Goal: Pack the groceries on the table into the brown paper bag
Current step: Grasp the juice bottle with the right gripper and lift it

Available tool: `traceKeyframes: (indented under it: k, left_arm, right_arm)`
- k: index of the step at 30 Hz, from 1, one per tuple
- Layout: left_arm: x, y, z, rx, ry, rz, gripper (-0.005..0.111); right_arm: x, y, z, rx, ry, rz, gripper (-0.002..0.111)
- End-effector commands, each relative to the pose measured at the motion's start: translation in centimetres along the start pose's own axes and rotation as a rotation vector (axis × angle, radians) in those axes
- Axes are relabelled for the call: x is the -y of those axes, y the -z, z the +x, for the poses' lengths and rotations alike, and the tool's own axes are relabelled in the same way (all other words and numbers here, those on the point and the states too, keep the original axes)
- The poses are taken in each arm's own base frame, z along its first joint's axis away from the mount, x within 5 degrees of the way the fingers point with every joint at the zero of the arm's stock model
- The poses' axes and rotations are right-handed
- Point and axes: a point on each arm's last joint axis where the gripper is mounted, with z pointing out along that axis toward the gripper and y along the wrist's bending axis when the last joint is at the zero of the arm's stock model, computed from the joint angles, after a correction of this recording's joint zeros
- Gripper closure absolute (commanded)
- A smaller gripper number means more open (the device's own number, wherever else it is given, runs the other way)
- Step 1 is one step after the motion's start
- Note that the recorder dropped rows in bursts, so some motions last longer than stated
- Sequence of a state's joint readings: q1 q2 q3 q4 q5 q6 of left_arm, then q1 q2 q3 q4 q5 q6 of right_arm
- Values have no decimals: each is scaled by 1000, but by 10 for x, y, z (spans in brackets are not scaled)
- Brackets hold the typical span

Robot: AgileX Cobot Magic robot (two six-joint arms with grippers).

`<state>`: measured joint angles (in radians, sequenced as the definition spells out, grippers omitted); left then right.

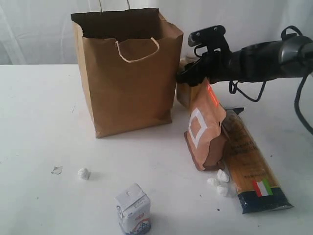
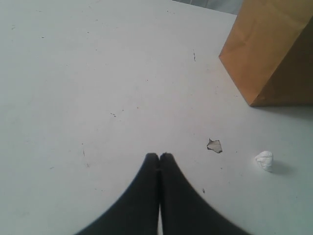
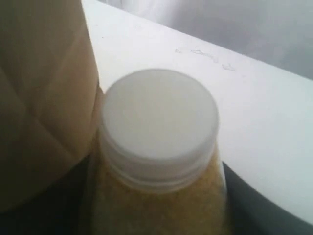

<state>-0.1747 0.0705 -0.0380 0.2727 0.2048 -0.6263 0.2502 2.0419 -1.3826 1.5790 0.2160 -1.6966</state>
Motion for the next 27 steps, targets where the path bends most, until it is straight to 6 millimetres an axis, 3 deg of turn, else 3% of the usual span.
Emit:
traceKeyframes:
  k: [1,8,13,18,22,27]
  left_arm:
    - [0,-1,2,-5,14,-1,107]
    - [0,-1,2,-5,14,-1,107]
    - [0,-1,2,-5,14,-1,107]
    - [0,-1,2,-5,10,-1,107]
    - [0,-1,2,-4,6,-3,107]
    - [0,-1,1,-2,6,-2,107]
  right_arm:
    - [2,25,-28,78,2,45,108]
    - [19,62,-57,173,-65,132,108]
    - [42,102,-74,272,-237,-2,108]
    - [75,135,-73,307,-384,-141,108]
    - [99,165,-71,309,-427,-138,108]
    - [89,206,-84,351,-401,-263,108]
